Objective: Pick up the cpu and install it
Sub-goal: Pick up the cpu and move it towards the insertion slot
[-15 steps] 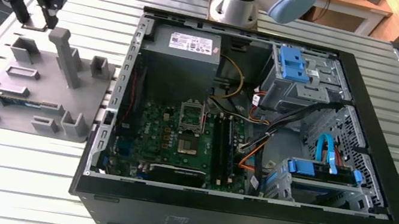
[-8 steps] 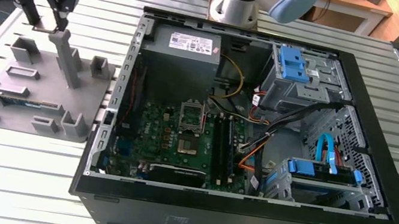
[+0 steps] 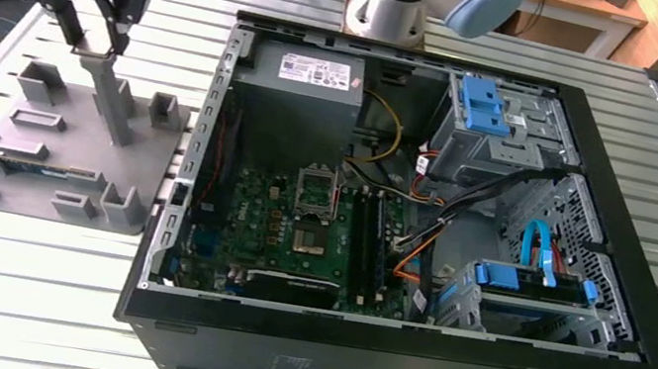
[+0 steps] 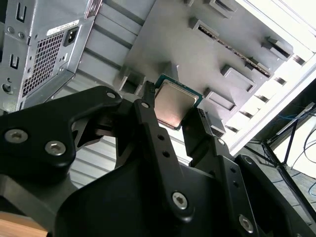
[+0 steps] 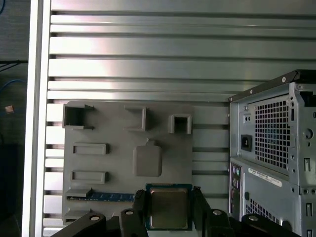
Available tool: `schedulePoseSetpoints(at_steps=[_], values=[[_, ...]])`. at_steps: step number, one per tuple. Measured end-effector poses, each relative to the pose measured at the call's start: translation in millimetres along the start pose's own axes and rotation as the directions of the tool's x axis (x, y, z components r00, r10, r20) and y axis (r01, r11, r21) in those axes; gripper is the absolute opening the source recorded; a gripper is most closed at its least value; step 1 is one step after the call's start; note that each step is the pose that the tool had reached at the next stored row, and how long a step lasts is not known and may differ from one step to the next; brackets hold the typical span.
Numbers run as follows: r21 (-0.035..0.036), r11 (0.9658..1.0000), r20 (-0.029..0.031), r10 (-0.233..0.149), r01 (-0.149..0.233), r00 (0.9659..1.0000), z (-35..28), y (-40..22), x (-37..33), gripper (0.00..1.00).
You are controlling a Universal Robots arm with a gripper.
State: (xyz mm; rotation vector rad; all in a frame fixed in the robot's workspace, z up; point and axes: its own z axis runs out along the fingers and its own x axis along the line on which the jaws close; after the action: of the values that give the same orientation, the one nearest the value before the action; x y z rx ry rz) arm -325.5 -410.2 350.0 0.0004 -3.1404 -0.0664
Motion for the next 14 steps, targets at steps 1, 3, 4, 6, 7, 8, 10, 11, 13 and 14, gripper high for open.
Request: schedulePoseSetpoints(at_steps=[1, 3, 4, 6, 7, 8, 10, 11, 13, 14], values=[[0.0, 1.0, -0.0001, 0.0, 0.0, 1.0, 0.0, 0.0, -1.8, 0.47], [0.0, 1.0, -0.0001, 0.0, 0.0, 1.0, 0.0, 0.0, -5.5, 0.47], [0.0001, 1.0, 0.0, 0.0, 0.0, 1.0, 0.0, 0.0, -7.4, 0.47], [0.0, 1.0, 0.0, 0.0, 0.0, 1.0, 0.0, 0.0, -11.2, 0.47], [0.0, 1.0, 0.0, 0.0, 0.0, 1.0, 0.0, 0.0, -13.3, 0.47], [0.0, 1.0, 0.0, 0.0, 0.0, 1.0, 0.0, 0.0, -15.2, 0.47], [0.0001, 1.0, -0.0001, 0.0, 0.0, 1.0, -0.1, 0.0, -19.0, 0.47], [0.0, 1.0, 0.0, 0.0, 0.0, 1.0, 0.0, 0.0, -20.9, 0.47], [0.0, 1.0, -0.0001, 0.0, 0.0, 1.0, 0.0, 0.0, -24.8, 0.47], [0.0001, 1.0, -0.0001, 0.0, 0.0, 1.0, -0.1, 0.0, -26.7, 0.47]])
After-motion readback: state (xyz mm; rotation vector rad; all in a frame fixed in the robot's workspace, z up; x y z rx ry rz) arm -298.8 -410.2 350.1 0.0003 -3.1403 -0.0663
